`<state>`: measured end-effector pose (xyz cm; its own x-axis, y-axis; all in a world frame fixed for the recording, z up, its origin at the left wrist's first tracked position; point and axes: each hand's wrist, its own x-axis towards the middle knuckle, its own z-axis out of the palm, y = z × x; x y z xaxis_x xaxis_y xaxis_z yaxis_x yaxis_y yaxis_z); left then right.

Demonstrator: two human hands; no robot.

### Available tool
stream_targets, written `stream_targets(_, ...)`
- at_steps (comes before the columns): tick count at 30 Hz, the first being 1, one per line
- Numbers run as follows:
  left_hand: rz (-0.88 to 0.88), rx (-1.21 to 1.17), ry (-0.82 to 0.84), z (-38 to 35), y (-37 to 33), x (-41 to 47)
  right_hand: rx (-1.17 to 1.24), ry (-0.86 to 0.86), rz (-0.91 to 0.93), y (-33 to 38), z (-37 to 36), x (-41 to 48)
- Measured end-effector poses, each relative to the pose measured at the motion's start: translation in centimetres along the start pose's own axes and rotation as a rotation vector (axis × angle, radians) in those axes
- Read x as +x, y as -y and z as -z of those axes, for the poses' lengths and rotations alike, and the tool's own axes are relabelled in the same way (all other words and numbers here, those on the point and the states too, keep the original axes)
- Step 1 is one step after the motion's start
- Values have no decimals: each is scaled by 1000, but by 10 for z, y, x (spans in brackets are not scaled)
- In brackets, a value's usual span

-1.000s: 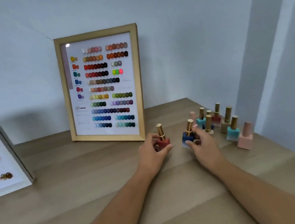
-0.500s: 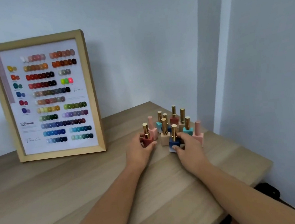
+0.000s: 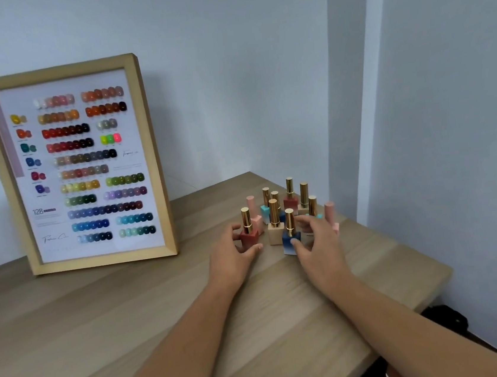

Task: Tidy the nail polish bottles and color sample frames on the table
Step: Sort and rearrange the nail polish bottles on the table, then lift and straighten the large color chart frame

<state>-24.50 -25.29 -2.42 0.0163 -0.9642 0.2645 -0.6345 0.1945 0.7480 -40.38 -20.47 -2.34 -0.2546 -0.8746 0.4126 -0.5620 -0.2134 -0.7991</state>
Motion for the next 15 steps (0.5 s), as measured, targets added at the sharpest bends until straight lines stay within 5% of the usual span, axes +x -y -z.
stream_targets(5, -12, -24, -120, 21, 14, -13, 55, -93, 214, 12, 3, -17)
stream_targets(15, 10, 49, -360, 119, 78, -33, 76, 183, 306, 63, -73, -13)
